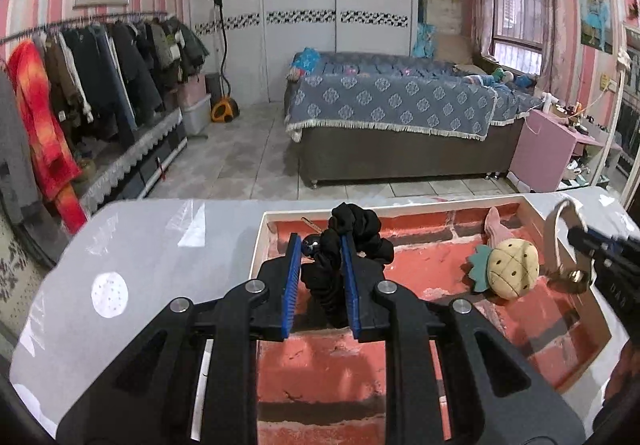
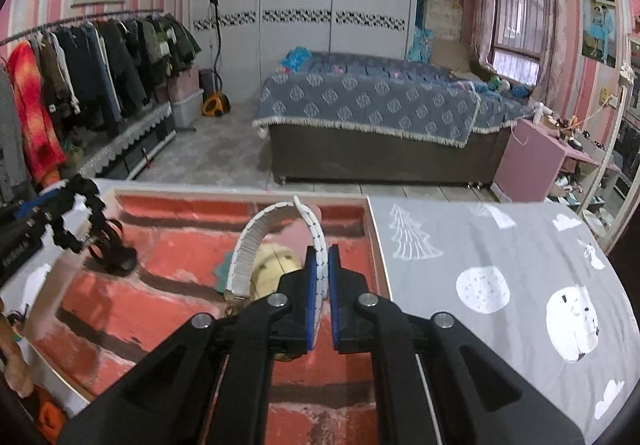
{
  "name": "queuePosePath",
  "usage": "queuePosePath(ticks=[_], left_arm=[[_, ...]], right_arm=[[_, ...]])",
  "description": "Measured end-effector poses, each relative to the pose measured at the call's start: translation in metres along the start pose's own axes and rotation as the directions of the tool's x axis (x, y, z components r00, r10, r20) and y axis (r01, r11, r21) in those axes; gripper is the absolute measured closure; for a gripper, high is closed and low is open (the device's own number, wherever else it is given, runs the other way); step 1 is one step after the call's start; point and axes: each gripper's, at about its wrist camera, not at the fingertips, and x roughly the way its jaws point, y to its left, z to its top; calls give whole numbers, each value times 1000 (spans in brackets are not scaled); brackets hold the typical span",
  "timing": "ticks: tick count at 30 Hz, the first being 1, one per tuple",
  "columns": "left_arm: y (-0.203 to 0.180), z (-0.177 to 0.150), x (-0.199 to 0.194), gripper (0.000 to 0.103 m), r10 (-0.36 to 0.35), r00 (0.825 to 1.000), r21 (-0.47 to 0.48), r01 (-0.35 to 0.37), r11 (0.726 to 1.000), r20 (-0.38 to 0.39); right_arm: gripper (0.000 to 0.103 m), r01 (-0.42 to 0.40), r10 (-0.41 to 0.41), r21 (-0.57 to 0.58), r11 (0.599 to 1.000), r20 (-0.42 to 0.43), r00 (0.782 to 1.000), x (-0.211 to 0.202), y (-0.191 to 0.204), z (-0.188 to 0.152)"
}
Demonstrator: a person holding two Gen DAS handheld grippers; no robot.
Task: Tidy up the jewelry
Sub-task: 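Lift and carry the scrunchie and watch in both grippers over the tray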
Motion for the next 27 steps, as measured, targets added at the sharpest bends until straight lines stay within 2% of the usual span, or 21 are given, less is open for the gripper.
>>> queuePosePath(ticks=[9, 18, 27], left_arm=[[15, -4, 24, 84, 14, 998, -26, -15, 1000, -67], [11, -7, 38, 84, 31, 993, -9, -32, 999, -111], [5, -12, 39, 84, 43, 989, 9, -42, 999, -138]], right_arm=[[97, 32, -32, -1, 999, -56, 998, 18, -3, -5], [97, 35, -35, -3, 999, -75, 997, 32, -1, -7], [97, 1, 1, 19, 1000, -85, 996, 37, -4, -11]])
